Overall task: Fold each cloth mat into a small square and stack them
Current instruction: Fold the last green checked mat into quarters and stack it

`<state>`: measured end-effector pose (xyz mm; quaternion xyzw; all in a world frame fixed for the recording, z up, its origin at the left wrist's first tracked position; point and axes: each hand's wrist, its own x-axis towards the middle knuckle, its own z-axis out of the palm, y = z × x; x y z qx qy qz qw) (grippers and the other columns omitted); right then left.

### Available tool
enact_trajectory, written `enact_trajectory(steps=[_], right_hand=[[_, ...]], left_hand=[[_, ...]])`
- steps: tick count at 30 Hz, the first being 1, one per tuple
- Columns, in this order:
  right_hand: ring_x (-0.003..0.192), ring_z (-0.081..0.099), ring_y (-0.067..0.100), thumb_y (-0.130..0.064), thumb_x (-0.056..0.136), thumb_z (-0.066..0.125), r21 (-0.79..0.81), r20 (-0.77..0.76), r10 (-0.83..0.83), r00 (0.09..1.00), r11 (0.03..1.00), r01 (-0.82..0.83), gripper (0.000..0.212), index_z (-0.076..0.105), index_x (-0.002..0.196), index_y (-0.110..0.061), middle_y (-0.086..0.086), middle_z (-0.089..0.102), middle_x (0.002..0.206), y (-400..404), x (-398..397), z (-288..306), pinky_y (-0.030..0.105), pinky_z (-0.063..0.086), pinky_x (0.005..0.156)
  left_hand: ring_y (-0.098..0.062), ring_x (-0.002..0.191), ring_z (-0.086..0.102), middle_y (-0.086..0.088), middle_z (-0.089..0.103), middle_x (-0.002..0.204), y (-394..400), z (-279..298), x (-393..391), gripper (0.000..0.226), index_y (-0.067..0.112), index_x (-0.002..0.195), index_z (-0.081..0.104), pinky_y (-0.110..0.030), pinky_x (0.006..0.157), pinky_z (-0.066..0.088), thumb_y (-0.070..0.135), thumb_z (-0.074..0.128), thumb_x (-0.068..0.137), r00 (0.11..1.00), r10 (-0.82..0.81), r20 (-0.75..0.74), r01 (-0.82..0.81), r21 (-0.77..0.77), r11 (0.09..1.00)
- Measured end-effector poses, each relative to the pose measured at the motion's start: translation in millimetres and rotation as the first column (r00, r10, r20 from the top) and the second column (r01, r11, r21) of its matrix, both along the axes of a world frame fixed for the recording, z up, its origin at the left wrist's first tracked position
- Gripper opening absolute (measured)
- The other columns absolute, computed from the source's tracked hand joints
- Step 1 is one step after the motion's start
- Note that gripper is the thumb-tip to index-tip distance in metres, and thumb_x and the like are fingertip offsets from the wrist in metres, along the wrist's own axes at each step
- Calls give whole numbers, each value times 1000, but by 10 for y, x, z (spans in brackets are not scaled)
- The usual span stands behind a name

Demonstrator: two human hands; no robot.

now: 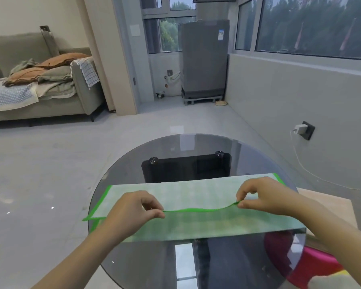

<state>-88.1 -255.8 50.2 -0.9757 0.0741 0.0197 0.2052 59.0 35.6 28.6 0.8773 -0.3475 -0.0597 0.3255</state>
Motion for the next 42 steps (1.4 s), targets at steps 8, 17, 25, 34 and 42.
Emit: enact_trajectory(steps=[8, 17, 25, 34, 42], right_hand=[[100, 56, -7, -38, 74, 74, -35, -41, 24, 999, 999, -26, 7, 71, 75, -32, -25, 64, 106, -9, -132, -248, 17, 39, 95], [100, 53, -8, -44, 70, 75, -76, -74, 67, 995, 994, -73, 13, 71, 75, -34, -26, 59, 109, 1, -130, -392, 20, 41, 94], [102, 50, -1, -61, 74, 63, -158, -82, 99, 992, 981, -111, 34, 63, 104, -46, -21, 57, 108, 39, -75, -404, 24, 43, 91], [104, 45, 6, -62, 77, 59, -277, -168, 84, 982, 952, -129, 47, 52, 122, -49, -13, 49, 107, 147, 52, -375, 26, 43, 85], [91, 55, 9, -55, 84, 55, -276, -183, 34, 982, 957, -84, 29, 66, 102, -34, -12, 60, 97, 239, 240, -272, 26, 47, 79]], left_hand=[[-1, 72, 60, 25, 64, 79, 63, -325, -76, 10, 29, 65, 72, -12, 67, 41, 26, 82, 68, 993, -107, -43, 110, 77, 991], [-2, 72, 61, 27, 61, 81, 96, -411, -20, 14, 32, 67, 70, -27, 71, 51, 36, 83, 65, 980, -192, -44, 195, 109, 975], [-4, 71, 57, 14, 60, 72, -18, -417, 23, 47, 27, 67, 68, -24, 71, 47, 71, 50, 67, 961, -249, 118, 228, 167, 959], [-18, 136, 31, 0, 40, 144, -663, -532, 70, 42, 24, 132, 50, -31, 110, 21, 42, 42, 95, 953, -174, 247, 107, 261, 959], [-15, 145, -11, 1, -8, 159, -901, -711, 143, 58, 28, 151, 1, -37, 118, -8, 46, 19, 99, 958, -225, 177, 117, 475, 872]])
